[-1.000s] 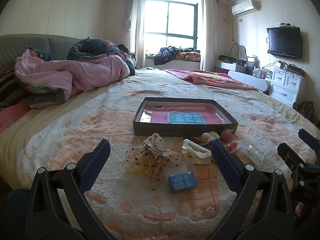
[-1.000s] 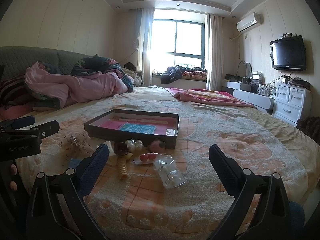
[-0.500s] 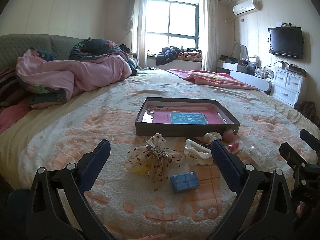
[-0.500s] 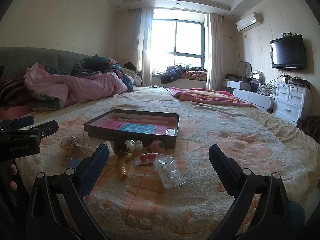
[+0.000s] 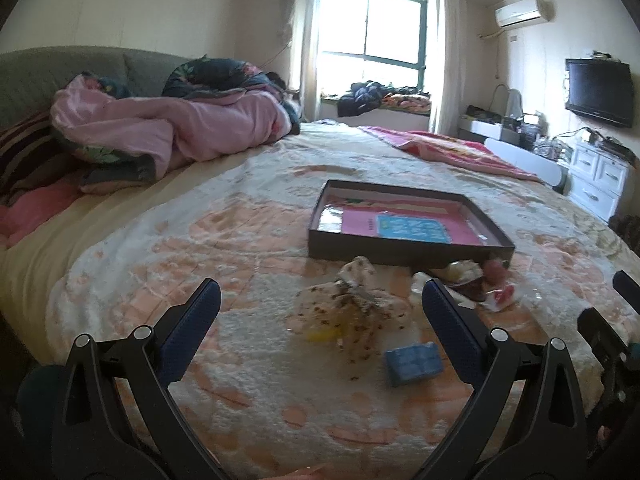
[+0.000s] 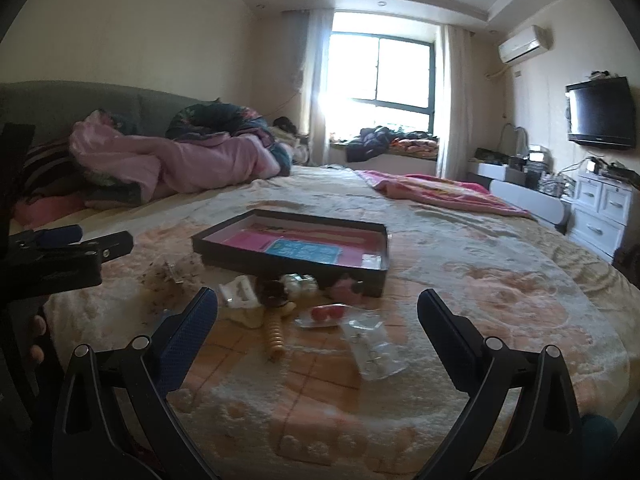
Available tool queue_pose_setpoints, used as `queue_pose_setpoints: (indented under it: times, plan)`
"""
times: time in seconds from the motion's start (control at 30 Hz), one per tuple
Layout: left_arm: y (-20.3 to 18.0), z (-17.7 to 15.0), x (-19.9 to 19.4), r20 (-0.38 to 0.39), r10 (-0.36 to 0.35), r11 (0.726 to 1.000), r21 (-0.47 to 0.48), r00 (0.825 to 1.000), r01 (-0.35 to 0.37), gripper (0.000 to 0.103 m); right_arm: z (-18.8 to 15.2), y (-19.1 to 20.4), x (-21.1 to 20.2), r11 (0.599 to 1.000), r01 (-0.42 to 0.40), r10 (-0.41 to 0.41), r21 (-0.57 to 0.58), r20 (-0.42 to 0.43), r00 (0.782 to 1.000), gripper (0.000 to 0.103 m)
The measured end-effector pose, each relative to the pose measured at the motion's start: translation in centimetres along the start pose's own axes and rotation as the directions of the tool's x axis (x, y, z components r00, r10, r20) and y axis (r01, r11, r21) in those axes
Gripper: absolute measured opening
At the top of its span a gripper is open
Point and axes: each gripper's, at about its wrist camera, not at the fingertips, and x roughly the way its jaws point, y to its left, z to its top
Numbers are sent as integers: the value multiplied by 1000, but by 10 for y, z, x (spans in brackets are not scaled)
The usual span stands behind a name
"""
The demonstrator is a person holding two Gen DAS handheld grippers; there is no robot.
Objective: Organize jewelry
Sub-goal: 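Grasp the polka-dot pouch with the left tool while the right tool grasps the coiled orange hair tie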
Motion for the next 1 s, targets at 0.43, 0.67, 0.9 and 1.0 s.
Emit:
queue_pose_setpoints:
  times: [0.43, 0.67, 0.9, 1.0]
  plan:
    - [34, -7, 37, -148, 2, 999, -44, 989, -9, 92, -3, 23, 39, 992, -121, 114, -43, -140, 984, 97]
    - [27, -10, 59, -192, -79, 997, -8, 978, 79, 92, -8, 22, 78, 989, -139, 123, -49, -242, 962, 73]
    - [9, -8, 79, -237, -136, 986, 58, 962, 154, 92, -15, 25, 112, 981, -190, 171, -22, -347, 922, 53]
    - [-1, -9, 90, -262, -149, 979, 100, 953, 181, 92, -20, 26, 120, 981, -190, 167, -24, -380, 910, 47]
